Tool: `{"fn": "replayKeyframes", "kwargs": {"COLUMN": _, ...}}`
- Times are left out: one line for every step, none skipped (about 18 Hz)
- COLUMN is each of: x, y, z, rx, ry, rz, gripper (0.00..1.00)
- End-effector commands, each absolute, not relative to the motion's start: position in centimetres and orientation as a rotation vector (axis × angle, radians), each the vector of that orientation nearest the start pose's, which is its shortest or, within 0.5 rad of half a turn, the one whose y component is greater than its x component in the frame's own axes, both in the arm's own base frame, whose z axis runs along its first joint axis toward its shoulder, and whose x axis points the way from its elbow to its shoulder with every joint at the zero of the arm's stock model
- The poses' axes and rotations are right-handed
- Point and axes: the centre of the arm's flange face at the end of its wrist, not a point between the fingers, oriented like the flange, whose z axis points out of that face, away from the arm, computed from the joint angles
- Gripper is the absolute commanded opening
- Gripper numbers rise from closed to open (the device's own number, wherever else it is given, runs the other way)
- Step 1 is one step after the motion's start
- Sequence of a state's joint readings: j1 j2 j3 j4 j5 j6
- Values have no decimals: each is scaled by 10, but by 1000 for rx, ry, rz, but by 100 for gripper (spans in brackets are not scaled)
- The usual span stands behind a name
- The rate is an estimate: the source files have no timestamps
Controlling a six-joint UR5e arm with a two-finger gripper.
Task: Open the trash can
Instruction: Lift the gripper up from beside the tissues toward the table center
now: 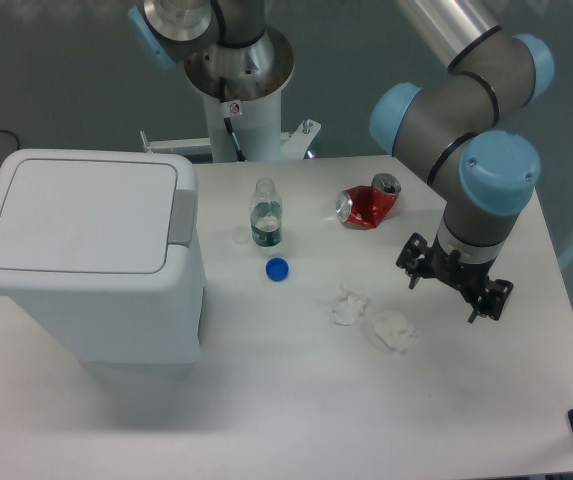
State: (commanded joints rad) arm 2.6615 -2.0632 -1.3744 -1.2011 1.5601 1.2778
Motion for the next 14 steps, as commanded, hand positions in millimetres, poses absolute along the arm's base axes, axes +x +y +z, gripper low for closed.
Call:
{"fn": "replayKeyframes", "kwargs": {"x": -543, "y": 435, "z": 330, "rx": -3090, "ry": 295, "rz": 98, "gripper": 100}}
{"fn": "replayKeyframes", "kwargs": {"x": -543, "y": 435, "z": 330, "rx": -3089, "ry": 295, "rz": 97, "gripper": 100}}
{"fn": "replayKeyframes", "kwargs": {"x": -542, "y": 436, "z": 330, "rx": -3086, "ry": 293, "rz": 95, "gripper": 100}}
{"fn": "replayKeyframes", "kwargs": {"x": -542, "y": 436, "z": 329, "rx": -3086, "ry": 293, "rz": 92, "gripper": 100}}
{"fn": "replayKeyframes", "kwargs": {"x": -542, "y": 436, "z": 328, "rx": -3085, "ry": 281, "rz": 91, "gripper": 100}}
{"fn": "replayKeyframes", "kwargs": {"x": -541, "y": 436, "z": 322, "rx": -3088, "ry": 279, "rz": 82, "gripper": 100}}
{"fn": "replayKeyframes", "kwargs": {"x": -537, "y": 437, "z": 315, "rx": -3078, "ry": 271, "rz": 98, "gripper": 100}}
{"fn": "replayKeyframes", "kwargs": {"x": -533, "y": 437, "z": 304, "rx": -3049, "ry": 252, "rz": 126, "gripper": 100}}
{"fn": "replayKeyframes", "kwargs": {"x": -528, "y": 438, "z": 294, "rx": -3007, "ry": 234, "rz": 152, "gripper": 100}}
{"fn": "replayKeyframes", "kwargs": {"x": -524, "y": 438, "z": 285, "rx": -2976, "ry": 229, "rz": 186, "gripper": 100}}
{"fn": "replayKeyframes", "kwargs": {"x": -521, "y": 439, "z": 280, "rx": -2967, "ry": 227, "rz": 205, "gripper": 100}}
{"fn": "replayKeyframes", "kwargs": {"x": -521, "y": 439, "z": 278, "rx": -2968, "ry": 216, "rz": 205, "gripper": 100}}
{"fn": "replayKeyframes", "kwargs": {"x": -520, "y": 441, "z": 275, "rx": -2968, "ry": 202, "rz": 198, "gripper": 100}}
{"fn": "replayKeyframes", "kwargs": {"x": -516, "y": 444, "z": 271, "rx": -2970, "ry": 211, "rz": 186, "gripper": 100}}
